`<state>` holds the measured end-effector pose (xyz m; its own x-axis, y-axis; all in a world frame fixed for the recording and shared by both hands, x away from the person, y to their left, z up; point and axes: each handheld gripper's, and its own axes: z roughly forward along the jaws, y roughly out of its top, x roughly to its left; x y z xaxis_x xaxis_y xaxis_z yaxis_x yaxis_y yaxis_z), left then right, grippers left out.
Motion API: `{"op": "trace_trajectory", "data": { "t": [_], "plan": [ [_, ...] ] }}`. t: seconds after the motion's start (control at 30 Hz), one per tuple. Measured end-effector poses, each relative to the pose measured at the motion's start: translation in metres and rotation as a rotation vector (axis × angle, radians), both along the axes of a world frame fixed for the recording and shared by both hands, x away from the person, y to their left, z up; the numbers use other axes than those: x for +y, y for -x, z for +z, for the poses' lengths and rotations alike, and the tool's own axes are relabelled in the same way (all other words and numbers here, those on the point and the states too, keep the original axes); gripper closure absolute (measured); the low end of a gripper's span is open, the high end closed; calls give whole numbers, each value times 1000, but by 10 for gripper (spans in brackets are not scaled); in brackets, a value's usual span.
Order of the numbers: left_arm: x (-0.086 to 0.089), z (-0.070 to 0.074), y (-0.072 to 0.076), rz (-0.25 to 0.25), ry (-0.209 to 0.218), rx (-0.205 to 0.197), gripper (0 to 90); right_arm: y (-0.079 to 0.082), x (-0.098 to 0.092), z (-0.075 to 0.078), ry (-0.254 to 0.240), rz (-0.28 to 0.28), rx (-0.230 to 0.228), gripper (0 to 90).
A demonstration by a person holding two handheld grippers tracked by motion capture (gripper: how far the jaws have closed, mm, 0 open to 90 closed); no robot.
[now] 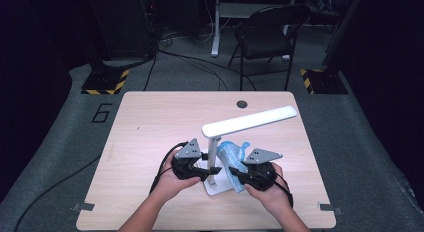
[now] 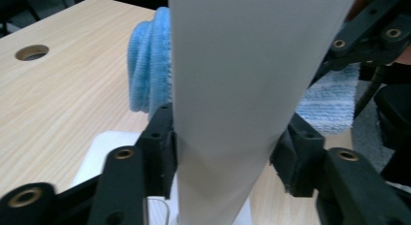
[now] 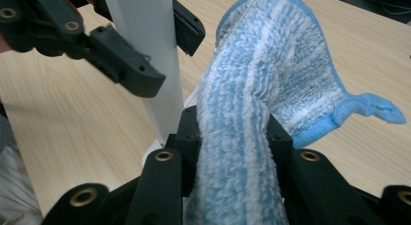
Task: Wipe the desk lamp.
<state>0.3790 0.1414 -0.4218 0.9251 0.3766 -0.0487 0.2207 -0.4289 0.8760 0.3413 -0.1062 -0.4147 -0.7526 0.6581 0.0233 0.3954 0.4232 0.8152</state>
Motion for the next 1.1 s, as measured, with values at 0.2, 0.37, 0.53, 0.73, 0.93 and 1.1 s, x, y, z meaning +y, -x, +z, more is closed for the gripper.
{"op": "trace_trajectory", "data": {
  "t": [0.2,0.37,0.53,0.73,0.93,1.1],
  "plan": [
    [0,2,3,2,-17,-13,520,0,-1,-1,-7,1,-2,681],
    [1,2,6,3,-29,-21,524,0,0,-1,-11,3,-3,680],
    [6,1,9,11,-20,-23,524,0,1,-1,-15,-1,-1,680],
    [13,1,11,12,-20,-24,524,0,3,0,-28,-6,-10,680],
    [20,1,14,16,-17,-26,524,0,4,1,-26,8,-5,680],
    [25,1,15,16,-21,-27,524,-1,5,2,-24,19,-15,680]
  ]
}}
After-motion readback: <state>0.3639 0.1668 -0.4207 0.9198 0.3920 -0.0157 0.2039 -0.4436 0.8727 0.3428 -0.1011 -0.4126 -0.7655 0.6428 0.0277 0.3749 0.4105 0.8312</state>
